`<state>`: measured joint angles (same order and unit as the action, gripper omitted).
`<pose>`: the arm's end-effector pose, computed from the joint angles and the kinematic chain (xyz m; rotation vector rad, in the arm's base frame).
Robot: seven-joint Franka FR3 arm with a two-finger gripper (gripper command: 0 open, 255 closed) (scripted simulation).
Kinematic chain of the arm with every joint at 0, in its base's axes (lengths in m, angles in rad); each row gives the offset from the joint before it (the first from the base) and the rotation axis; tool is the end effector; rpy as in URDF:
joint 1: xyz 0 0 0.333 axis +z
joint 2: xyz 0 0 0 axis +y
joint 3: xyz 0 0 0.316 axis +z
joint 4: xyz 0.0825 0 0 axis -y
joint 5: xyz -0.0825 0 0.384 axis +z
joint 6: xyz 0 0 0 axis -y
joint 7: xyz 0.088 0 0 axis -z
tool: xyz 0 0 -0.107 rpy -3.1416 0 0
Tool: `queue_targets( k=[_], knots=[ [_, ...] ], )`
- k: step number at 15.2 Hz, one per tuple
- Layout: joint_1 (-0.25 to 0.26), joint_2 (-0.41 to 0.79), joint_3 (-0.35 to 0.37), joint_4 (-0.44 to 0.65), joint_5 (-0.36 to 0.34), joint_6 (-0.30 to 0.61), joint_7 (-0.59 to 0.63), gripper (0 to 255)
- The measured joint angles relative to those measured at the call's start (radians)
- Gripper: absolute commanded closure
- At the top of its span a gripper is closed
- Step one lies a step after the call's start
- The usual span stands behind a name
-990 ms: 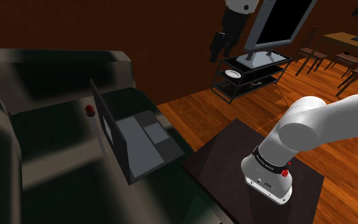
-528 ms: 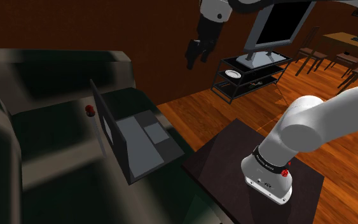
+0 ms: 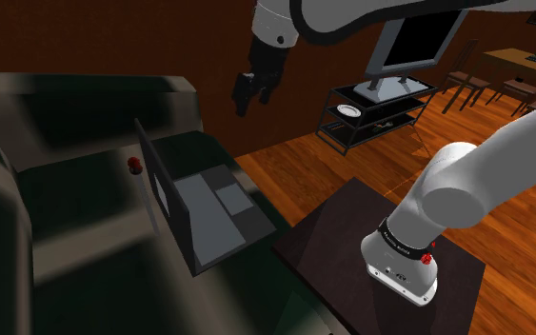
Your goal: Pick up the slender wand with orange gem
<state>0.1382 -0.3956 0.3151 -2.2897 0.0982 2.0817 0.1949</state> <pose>0.4018 0.2139 0.5142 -3.0893 -0.3178 -0.2689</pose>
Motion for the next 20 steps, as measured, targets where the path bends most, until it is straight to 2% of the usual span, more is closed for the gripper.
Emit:
queue_targets(
  k=[4,9,16,20],
  knots=[
    [0.015,0.106,0.062,0.068,-0.024,0.065,0.049,0],
    [0.034,0.245,0.136,0.164,-0.087,0.134,0.126,0],
    [0.084,0.469,0.211,0.355,-0.243,0.18,0.249,0],
    [0.145,0.612,0.226,0.485,-0.356,0.191,0.324,0]
  ],
)
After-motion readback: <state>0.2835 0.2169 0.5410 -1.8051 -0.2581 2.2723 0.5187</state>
